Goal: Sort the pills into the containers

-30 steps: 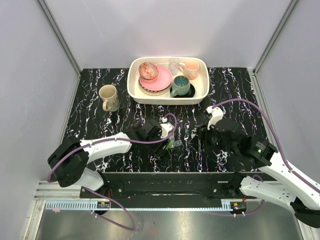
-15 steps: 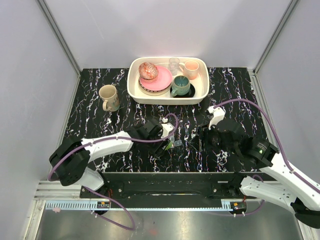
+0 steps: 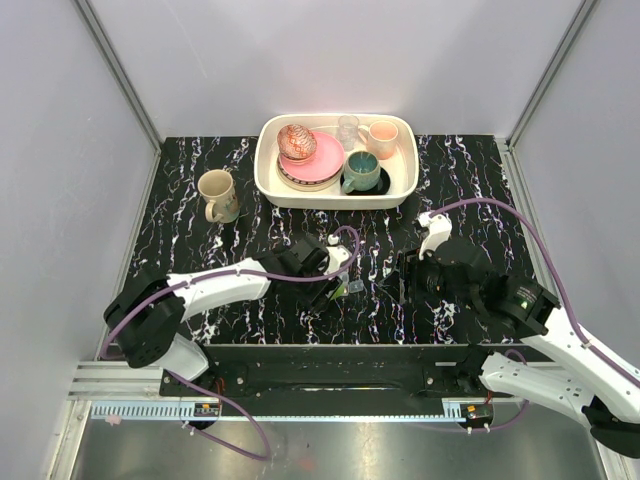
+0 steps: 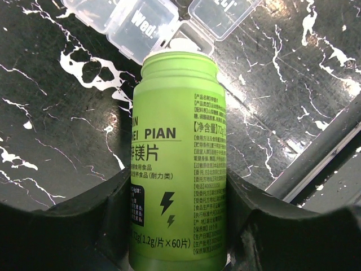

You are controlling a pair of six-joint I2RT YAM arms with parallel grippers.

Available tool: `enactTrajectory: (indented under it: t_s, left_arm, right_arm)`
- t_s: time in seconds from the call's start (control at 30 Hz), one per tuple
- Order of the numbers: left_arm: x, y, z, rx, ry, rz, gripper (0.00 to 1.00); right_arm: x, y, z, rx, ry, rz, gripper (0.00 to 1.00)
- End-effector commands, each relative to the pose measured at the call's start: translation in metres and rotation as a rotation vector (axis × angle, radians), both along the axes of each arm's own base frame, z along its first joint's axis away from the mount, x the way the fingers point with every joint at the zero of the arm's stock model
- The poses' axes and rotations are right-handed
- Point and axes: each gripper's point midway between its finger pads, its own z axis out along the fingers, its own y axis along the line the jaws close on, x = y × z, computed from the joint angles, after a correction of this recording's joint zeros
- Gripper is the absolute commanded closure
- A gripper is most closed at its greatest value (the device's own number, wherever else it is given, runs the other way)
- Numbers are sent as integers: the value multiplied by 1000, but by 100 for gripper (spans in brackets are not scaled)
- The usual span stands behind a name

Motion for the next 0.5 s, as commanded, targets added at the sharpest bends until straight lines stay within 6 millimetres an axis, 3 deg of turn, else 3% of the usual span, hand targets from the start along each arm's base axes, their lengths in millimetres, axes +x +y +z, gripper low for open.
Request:
enactTrajectory:
  t_s: [0.0,0.47]
  left_arm:
    - [12,-11,15,-18,-43,-10,100]
    - [13,-12,19,4,-36,-30,100]
  right_arm:
    - [1,-3,2,10,-11,-18,100]
    - [0,-3,1,13,-7,-17,100]
